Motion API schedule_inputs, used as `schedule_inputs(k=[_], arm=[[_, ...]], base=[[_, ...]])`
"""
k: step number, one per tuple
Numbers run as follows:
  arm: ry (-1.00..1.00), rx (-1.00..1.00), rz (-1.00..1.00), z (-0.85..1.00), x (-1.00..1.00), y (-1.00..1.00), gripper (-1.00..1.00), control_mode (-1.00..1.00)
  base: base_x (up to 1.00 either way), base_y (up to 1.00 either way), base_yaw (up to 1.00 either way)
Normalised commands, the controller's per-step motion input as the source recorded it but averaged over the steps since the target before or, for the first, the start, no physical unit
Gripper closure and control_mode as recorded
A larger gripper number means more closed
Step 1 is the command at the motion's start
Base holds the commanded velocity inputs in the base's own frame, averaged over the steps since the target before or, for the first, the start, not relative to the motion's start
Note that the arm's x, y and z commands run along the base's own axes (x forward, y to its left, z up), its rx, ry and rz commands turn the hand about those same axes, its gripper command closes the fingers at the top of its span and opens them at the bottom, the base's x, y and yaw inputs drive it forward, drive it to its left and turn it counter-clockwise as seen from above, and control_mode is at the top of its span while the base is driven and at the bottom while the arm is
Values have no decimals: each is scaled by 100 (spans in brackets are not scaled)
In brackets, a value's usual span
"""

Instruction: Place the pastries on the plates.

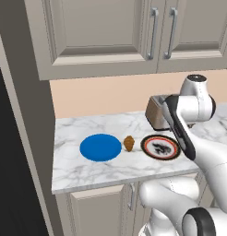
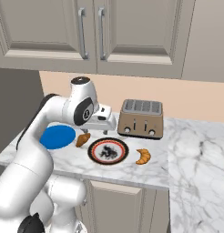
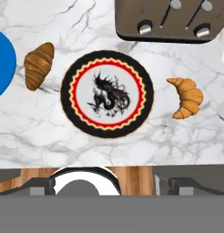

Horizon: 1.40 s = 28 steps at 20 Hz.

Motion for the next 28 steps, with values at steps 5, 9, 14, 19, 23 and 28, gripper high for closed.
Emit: schedule_inputs(k=[5,9,14,19,23,28], arm=[[0,0,0,-28,0,-53,-100,-100],[2,0,0,-16,4,-46,-100,-100],[2,0,0,-14,5,-41,-100,-100],[3,0,-5,-20,29,-33,-100,-100],[5,0,-6,-19,35,-36,-100,-100],[1,0,-2,-21,6,-30,-100,-100]], base=[[0,0,0],[0,0,0],[0,0,0],[0,0,0],[0,0,0],[0,0,0]])
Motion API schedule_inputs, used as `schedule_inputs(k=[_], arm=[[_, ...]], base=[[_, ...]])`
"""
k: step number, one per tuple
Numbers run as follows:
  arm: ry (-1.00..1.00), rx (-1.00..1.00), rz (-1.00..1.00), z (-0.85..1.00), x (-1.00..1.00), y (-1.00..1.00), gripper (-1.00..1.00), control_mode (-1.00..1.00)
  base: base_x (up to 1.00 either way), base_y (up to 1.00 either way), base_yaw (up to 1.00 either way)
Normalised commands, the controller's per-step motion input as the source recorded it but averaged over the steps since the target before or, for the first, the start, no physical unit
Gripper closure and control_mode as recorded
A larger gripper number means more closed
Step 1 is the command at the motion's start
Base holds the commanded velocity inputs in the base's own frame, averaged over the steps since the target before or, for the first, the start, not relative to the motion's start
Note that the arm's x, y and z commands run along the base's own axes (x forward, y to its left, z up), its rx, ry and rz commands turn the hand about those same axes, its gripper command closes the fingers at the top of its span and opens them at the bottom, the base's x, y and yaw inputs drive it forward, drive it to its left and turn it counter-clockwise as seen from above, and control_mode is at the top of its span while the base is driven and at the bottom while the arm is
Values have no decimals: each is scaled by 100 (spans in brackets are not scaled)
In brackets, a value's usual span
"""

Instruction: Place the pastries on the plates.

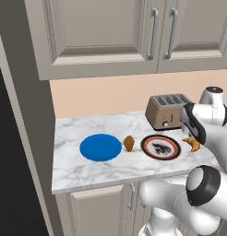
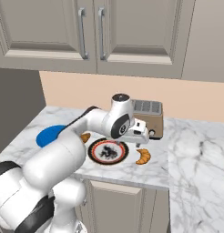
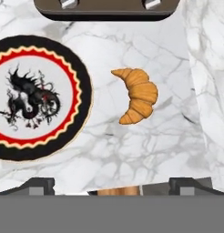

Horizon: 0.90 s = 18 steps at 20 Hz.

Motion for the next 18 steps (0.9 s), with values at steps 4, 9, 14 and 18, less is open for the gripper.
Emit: schedule_inputs(k=[4,9,14,18], arm=[[0,0,0,-25,1,-27,-100,-100],[1,0,0,-25,11,-17,-100,-100],[0,0,0,-21,14,-13,-100,-100],[0,0,0,-24,16,-11,-100,-100]], base=[[0,0,0],[0,0,0],[0,0,0],[0,0,0]])
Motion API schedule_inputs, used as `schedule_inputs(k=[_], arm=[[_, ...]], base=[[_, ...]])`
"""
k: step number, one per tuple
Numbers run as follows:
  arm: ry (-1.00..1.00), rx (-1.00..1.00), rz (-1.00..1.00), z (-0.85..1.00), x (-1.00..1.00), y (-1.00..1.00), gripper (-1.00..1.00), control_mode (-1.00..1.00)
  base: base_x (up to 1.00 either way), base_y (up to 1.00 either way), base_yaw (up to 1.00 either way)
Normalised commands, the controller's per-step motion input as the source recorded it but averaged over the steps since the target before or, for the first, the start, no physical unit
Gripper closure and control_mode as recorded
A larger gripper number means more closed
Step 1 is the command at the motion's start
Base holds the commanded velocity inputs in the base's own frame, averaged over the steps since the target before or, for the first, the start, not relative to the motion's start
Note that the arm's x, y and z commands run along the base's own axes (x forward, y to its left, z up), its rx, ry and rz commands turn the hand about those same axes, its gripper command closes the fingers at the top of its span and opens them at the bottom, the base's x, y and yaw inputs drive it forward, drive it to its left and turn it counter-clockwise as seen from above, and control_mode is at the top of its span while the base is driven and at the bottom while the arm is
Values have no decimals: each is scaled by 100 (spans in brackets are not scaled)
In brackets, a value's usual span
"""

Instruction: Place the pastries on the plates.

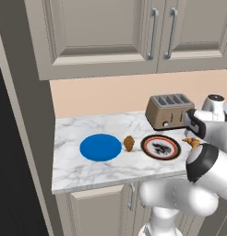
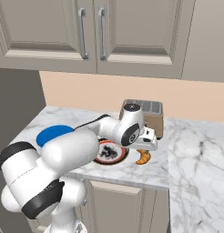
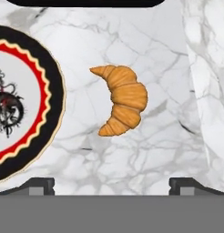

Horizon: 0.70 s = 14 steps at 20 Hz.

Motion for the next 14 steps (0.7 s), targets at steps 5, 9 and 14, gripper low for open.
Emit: schedule_inputs(k=[5,9,14], arm=[[0,0,0,-19,23,-7,-100,-100],[0,0,0,-16,18,-7,-100,-100],[1,1,0,-15,10,-7,-100,-100]], base=[[0,0,0],[0,0,0],[0,0,0]])
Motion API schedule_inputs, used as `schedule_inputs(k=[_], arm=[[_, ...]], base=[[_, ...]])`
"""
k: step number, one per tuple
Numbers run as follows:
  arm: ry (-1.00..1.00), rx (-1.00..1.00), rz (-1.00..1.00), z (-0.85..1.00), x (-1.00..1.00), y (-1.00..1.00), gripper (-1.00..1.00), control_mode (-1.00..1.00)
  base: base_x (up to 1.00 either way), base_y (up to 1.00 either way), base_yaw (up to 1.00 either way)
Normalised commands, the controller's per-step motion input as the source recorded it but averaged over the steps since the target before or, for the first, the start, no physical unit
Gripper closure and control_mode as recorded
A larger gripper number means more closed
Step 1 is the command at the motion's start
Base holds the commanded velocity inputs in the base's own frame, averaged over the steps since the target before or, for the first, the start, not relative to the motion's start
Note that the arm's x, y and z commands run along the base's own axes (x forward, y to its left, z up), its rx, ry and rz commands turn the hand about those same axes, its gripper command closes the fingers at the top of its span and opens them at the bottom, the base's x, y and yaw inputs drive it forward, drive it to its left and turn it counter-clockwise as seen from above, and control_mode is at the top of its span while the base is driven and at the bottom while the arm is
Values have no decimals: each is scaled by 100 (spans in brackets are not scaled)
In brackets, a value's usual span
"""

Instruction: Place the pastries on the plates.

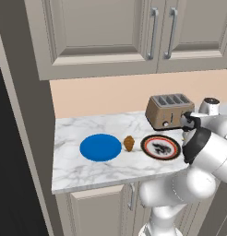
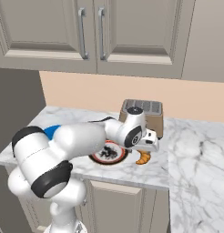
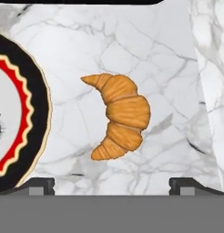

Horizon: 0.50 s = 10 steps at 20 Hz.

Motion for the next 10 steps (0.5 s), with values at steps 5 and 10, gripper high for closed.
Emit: schedule_inputs(k=[5,10], arm=[[1,0,0,-19,14,-5,-100,-100],[2,1,0,-14,18,-7,-100,-100]], base=[[0,0,0],[0,0,0]])
